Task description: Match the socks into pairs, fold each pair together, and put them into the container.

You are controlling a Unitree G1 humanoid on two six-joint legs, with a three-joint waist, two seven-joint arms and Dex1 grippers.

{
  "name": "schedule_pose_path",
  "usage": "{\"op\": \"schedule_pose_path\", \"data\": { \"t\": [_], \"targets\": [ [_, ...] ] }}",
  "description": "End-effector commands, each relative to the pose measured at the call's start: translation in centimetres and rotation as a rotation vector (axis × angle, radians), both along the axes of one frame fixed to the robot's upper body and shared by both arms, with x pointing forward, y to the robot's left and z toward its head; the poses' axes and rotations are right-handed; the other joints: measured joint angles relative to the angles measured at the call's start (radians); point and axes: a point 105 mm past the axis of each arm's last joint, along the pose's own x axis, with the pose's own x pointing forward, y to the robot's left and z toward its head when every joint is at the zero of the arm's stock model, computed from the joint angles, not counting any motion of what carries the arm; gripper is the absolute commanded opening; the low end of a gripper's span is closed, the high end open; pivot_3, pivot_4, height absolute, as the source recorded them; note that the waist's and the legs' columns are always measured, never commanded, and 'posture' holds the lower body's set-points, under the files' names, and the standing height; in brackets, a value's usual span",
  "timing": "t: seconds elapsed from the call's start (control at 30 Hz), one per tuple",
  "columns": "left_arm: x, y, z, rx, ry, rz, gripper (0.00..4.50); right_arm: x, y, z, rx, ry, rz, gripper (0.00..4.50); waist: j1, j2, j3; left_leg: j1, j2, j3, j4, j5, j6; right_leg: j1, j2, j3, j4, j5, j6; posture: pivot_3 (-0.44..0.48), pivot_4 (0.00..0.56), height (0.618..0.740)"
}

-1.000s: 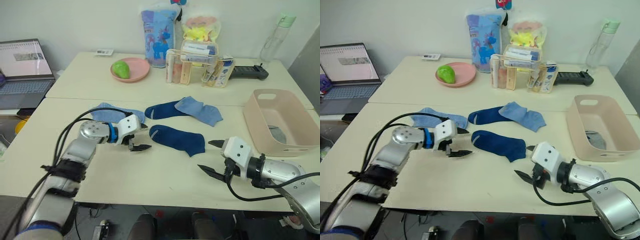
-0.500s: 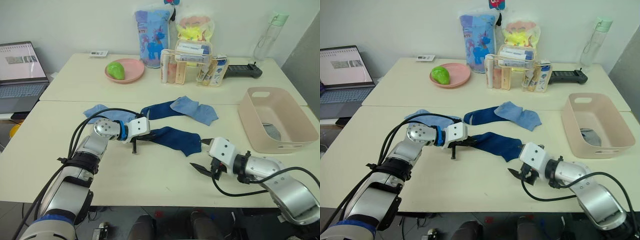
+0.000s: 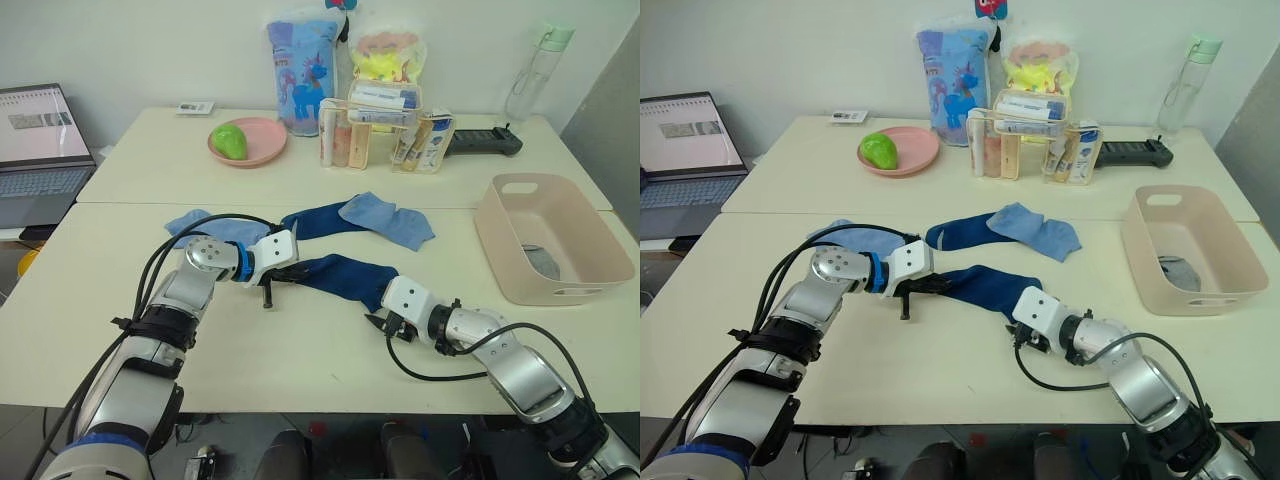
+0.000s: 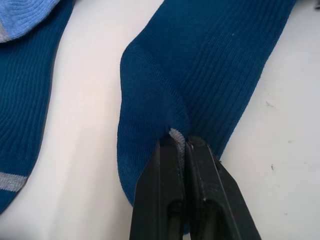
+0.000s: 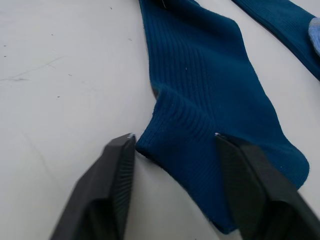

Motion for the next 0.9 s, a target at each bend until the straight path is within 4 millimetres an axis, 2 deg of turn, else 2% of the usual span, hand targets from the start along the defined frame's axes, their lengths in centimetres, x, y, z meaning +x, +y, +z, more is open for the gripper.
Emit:
{"op": "schedule_pose_path", "data": {
  "t": [0.03,0.17,0.37,0.57,0.67,0.73,0.83,0.9],
  "targets": [
    [-0.1,0.5,0.3,-0.008,-0.002,0.017,0.0,0.2,0.1,0.9,0.018,-0.037,0.002,1.4,0.0,0.0,0.0,0.0,0.0,0.0,0.0,0.0,0.0,0.0,0.0,0.0,0.0,0.0,0.0,0.0,0.15,0.703],
    [-0.5,0.7,0.1,-0.015,0.023,0.032,0.0,0.0,0.4,1.2,0.041,-0.039,0.006,0.05,0.0,0.0,0.0,0.0,0.0,0.0,0.0,0.0,0.0,0.0,0.0,0.0,0.0,0.0,0.0,0.0,0.15,0.703],
    [-1.5,1.0,0.5,-0.031,0.109,0.043,0.0,-0.7,0.6,1.9,0.074,-0.023,0.035,0.05,-0.002,0.0,0.0,0.0,0.0,0.0,0.0,0.0,0.0,0.0,0.0,0.0,0.001,0.0,0.0,0.0,0.15,0.703],
    [-2.1,0.6,1.2,-0.144,0.158,0.044,0.0,-0.7,0.7,2.1,0.082,-0.021,0.034,0.05,-0.001,0.0,0.0,0.0,0.0,0.0,0.0,0.0,0.001,0.0,0.0,0.0,0.001,0.0,0.0,0.0,0.15,0.703],
    [-1.6,1.5,0.8,-0.055,0.087,0.054,0.73,-0.7,0.7,2.1,0.083,-0.02,0.033,0.0,-0.001,0.0,0.0,0.0,0.0,0.0,0.0,0.0,0.001,0.0,0.0,0.0,0.001,0.0,0.0,0.0,0.15,0.703],
    [-1.1,2.0,1.3,-0.067,0.056,0.075,1.27,-0.7,0.6,2.2,0.083,-0.018,0.032,0.0,-0.001,0.0,0.0,0.0,0.0,0.0,0.0,0.0,0.0,0.0,0.0,0.0,0.001,0.0,0.0,0.0,0.15,0.703],
    [-1.0,2.1,3.3,-0.091,-0.105,0.004,2.24,-0.7,0.2,2.3,0.081,-0.012,0.026,0.0,0.0,0.0,0.0,0.0,0.0,0.0,0.0,0.0,0.0,-0.001,0.0,0.0,0.001,0.0,0.0,0.0,0.15,0.703],
    [-2.0,1.8,4.1,-0.076,-0.185,-0.107,2.83,-0.6,0.0,2.3,0.079,-0.01,0.021,0.0,0.0,0.0,0.0,0.0,0.0,0.0,0.0,0.0,0.0,-0.001,0.0,0.0,0.001,0.0,0.0,0.0,0.15,0.703]
  ]
}}
